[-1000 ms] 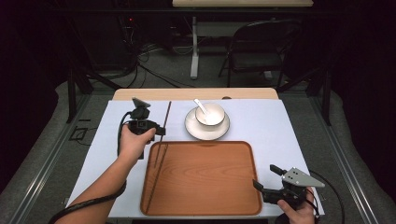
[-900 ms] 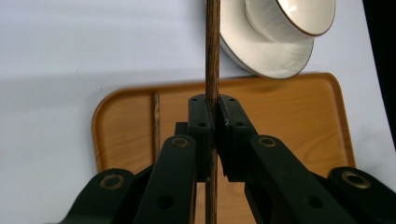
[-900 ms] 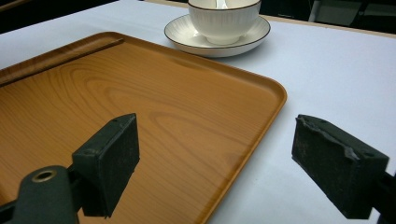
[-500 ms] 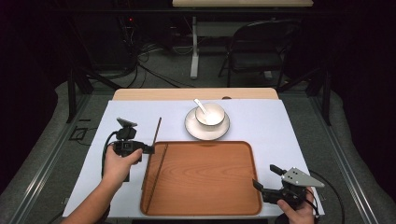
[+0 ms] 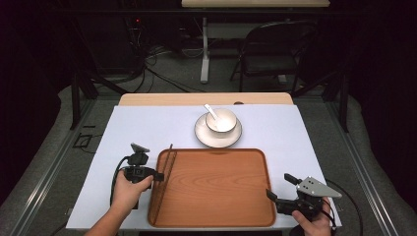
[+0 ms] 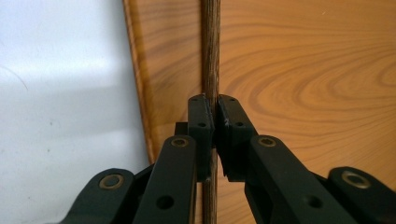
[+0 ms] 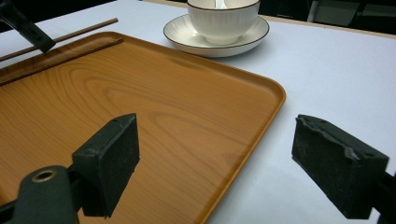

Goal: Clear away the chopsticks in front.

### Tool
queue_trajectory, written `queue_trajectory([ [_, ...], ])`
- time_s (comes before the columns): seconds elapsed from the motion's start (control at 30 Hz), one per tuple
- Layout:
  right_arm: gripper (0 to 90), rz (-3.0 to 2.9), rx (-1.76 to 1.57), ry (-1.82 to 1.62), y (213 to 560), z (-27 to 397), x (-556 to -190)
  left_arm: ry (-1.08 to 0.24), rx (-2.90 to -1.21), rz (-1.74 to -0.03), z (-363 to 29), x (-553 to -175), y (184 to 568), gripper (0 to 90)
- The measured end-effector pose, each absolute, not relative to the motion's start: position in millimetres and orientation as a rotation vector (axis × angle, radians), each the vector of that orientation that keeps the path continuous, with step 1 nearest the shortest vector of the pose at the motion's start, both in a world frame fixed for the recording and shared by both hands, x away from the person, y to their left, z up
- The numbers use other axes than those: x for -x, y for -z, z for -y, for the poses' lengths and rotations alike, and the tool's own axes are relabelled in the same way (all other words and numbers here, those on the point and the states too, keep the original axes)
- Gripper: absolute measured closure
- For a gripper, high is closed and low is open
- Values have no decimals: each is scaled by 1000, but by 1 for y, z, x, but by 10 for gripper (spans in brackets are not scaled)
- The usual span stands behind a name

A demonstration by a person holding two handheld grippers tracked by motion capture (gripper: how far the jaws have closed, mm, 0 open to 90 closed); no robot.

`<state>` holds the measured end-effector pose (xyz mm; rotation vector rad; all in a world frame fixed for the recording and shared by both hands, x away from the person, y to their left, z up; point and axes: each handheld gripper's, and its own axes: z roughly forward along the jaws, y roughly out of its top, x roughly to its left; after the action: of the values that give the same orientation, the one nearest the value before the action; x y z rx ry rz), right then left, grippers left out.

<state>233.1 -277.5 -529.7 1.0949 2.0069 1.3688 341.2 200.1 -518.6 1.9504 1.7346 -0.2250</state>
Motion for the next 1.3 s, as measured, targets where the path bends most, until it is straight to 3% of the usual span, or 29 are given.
queue_trajectory([
  [1.3,147,-2011,-1089,-1367,530,277,-233,278,-1951,-1776,-196,-342,534,839],
])
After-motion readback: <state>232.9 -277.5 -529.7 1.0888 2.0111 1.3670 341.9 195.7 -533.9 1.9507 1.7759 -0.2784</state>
